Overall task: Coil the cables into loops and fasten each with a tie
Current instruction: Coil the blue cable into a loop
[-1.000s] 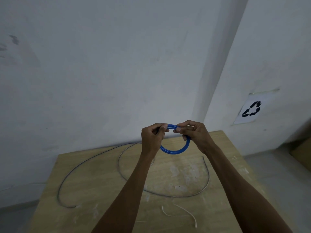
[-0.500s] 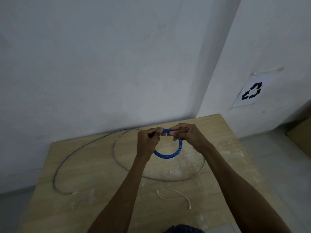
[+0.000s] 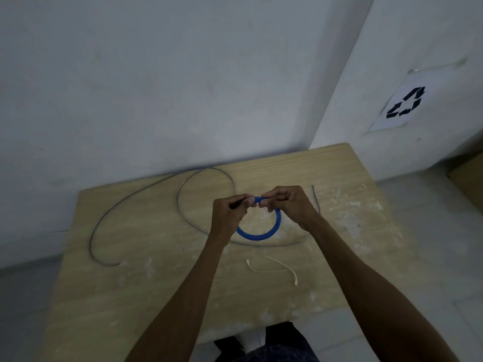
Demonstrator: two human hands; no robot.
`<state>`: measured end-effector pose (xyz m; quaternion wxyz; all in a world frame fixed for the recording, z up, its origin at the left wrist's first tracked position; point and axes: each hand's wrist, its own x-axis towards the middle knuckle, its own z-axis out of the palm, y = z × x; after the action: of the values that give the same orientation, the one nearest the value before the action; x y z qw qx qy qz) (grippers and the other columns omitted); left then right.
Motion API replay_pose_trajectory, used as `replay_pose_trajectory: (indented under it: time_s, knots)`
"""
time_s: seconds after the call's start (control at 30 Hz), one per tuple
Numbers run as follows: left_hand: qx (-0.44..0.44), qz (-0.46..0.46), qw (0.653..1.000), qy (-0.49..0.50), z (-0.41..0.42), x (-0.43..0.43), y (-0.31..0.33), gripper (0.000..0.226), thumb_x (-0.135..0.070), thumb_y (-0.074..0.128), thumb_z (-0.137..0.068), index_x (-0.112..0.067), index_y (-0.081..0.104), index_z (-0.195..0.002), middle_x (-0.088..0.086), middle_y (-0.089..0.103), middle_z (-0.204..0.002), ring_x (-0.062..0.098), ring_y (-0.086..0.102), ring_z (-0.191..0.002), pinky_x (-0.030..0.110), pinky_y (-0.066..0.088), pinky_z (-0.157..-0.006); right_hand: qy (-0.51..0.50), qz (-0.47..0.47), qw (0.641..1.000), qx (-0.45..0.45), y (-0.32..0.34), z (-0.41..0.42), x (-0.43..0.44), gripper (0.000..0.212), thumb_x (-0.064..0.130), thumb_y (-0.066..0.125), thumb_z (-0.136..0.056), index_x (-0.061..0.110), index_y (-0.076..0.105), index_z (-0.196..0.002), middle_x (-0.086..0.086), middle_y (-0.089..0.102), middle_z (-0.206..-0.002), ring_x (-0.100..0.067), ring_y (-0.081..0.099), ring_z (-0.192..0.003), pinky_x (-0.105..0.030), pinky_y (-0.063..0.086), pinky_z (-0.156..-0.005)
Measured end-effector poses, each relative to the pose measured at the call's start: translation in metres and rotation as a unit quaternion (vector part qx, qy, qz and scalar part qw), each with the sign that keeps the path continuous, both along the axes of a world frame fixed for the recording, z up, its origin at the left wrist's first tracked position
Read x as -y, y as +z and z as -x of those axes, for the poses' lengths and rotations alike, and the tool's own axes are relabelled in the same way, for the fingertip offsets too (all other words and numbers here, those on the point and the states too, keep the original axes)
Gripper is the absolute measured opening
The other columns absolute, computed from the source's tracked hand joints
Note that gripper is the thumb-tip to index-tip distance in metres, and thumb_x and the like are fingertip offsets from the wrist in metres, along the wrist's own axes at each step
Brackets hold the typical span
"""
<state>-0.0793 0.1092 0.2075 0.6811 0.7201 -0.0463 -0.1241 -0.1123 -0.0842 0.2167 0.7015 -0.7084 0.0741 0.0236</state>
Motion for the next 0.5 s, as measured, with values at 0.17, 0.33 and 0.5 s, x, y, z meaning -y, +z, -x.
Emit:
replay_pose_trajectory:
  time_s: [0.17, 0.33, 0.5]
  knots:
    - [-0.041, -0.01, 0.999, 0.005, 0.019, 0.001, -0.024, 0.012, -0.012, 0.076, -0.091, -0.007, 0.082, -0.101, 0.001, 0.067, -0.061, 0.011, 0.049, -0.054, 0.023, 0.042, -0.053, -0.004, 0.021, 0.999, -0.029, -0.023, 0.022, 0.0, 0.017, -0.001, 0.079, -0.083, -0.005, 0.076, -0.099, -0.019, 0.078, -0.088, -0.03, 0.073, -0.077, -0.03, 0.058, -0.07]
    - [-0.088, -0.01, 0.996, 0.026, 0.032, 0.014, -0.035, 0.017, -0.011, 0.079, -0.088, -0.002, 0.08, -0.103, -0.002, 0.071, -0.066, 0.0, 0.056, -0.052, 0.016, 0.042, -0.052, -0.012, 0.028, 0.998, -0.048, -0.031, 0.039, 0.007, 0.016, 0.0, 0.078, -0.083, -0.003, 0.077, -0.099, -0.017, 0.079, -0.088, -0.023, 0.072, -0.073, -0.029, 0.058, -0.072]
    - [-0.123, 0.015, 0.992, 0.028, 0.037, 0.028, -0.035, 0.02, -0.005, 0.078, -0.087, 0.002, 0.078, -0.106, 0.012, 0.075, -0.083, -0.004, 0.06, -0.054, 0.011, 0.044, -0.055, -0.029, 0.002, 0.997, -0.07, -0.034, 0.046, 0.019, 0.017, -0.003, 0.078, -0.082, -0.005, 0.077, -0.099, -0.013, 0.076, -0.082, -0.017, 0.069, -0.07, -0.026, 0.057, -0.073]
